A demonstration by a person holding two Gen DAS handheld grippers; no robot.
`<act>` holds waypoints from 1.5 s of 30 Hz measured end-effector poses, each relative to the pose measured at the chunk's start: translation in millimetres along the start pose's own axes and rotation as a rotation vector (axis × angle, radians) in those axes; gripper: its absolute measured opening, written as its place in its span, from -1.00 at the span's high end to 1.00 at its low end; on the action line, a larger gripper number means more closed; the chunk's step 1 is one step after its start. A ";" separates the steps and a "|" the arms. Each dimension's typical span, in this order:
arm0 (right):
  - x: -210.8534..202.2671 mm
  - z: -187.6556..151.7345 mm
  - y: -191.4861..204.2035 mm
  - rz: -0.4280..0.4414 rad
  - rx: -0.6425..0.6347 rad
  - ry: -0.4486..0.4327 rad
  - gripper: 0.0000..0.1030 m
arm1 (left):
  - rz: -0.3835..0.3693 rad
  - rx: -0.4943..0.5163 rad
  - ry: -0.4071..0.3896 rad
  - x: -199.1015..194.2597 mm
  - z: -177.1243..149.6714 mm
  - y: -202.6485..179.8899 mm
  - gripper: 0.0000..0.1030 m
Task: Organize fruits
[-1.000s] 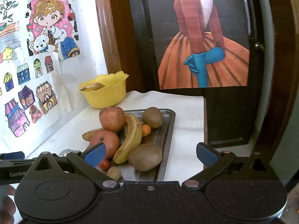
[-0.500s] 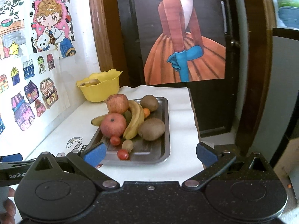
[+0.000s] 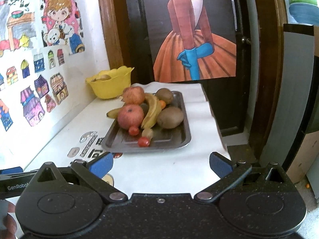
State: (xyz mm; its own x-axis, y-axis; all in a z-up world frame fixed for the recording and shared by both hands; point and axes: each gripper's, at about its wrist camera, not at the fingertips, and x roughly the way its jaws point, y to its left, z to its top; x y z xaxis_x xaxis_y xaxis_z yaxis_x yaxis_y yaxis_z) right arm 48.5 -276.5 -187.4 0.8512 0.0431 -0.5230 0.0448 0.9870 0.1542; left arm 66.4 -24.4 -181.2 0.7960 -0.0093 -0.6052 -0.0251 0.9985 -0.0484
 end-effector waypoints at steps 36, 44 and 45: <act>-1.3 -39.2 34.6 0.025 -0.010 -0.018 -0.99 | 0.076 -0.076 -0.016 -11.0 -31.0 44.1 -0.99; 0.5 -43.9 33.9 0.017 -0.016 -0.009 -0.99 | 0.086 -0.050 -0.015 -11.7 -37.1 39.1 -0.99; 0.8 -44.2 33.7 0.015 -0.016 -0.007 -0.99 | 0.086 -0.050 -0.013 -11.6 -37.5 38.6 -0.99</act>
State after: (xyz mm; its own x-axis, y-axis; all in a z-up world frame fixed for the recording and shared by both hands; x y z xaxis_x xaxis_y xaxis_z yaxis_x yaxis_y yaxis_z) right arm 27.6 -236.3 -219.7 0.8553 0.0572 -0.5149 0.0234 0.9886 0.1487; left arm 33.5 12.2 -205.9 0.7975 0.0778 -0.5983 -0.1241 0.9916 -0.0365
